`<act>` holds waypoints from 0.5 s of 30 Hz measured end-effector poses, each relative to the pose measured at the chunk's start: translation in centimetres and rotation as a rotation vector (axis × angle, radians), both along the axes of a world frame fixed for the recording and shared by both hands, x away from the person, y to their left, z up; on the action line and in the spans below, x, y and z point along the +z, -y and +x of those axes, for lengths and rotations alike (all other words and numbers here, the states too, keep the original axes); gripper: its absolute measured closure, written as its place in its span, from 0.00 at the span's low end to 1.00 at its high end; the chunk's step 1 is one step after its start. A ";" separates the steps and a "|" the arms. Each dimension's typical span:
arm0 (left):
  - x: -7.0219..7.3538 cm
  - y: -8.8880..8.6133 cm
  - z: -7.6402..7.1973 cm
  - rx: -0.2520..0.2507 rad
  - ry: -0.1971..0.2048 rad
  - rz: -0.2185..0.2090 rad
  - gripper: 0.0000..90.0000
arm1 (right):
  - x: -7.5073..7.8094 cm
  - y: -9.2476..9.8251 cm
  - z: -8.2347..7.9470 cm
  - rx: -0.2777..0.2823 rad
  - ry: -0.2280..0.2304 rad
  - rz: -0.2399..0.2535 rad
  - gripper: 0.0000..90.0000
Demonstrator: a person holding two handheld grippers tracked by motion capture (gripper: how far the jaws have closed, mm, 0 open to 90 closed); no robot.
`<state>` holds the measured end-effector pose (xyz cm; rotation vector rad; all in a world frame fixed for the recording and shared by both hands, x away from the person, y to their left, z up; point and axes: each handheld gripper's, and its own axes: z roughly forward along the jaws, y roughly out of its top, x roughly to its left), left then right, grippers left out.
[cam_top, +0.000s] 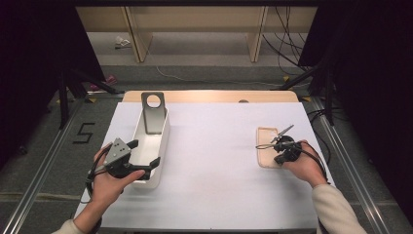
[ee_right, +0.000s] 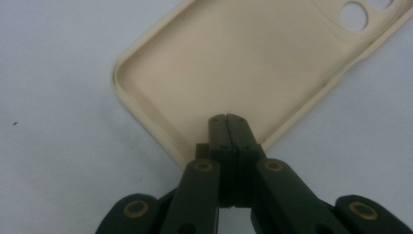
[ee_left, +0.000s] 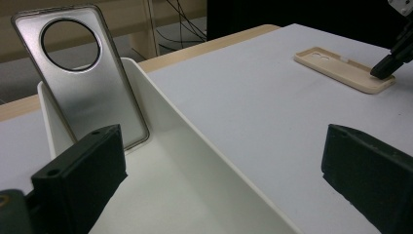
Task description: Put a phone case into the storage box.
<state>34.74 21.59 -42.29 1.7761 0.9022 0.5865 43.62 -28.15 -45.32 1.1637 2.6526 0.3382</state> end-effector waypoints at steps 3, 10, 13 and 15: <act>0.0 0.0 0.0 0.000 0.001 0.000 0.02 | 0.0 0.0 0.0 0.005 -0.001 -0.003 1.00; 0.0 0.0 0.0 -0.002 0.000 0.001 0.02 | 0.0 0.0 0.0 0.012 0.002 -0.009 1.00; 0.0 0.0 0.0 0.000 0.001 0.000 0.02 | 0.0 0.1 0.0 0.013 0.002 -0.011 1.00; 0.0 0.0 0.0 -0.001 0.001 0.001 0.02 | 0.0 0.1 0.0 0.014 0.003 -0.012 1.00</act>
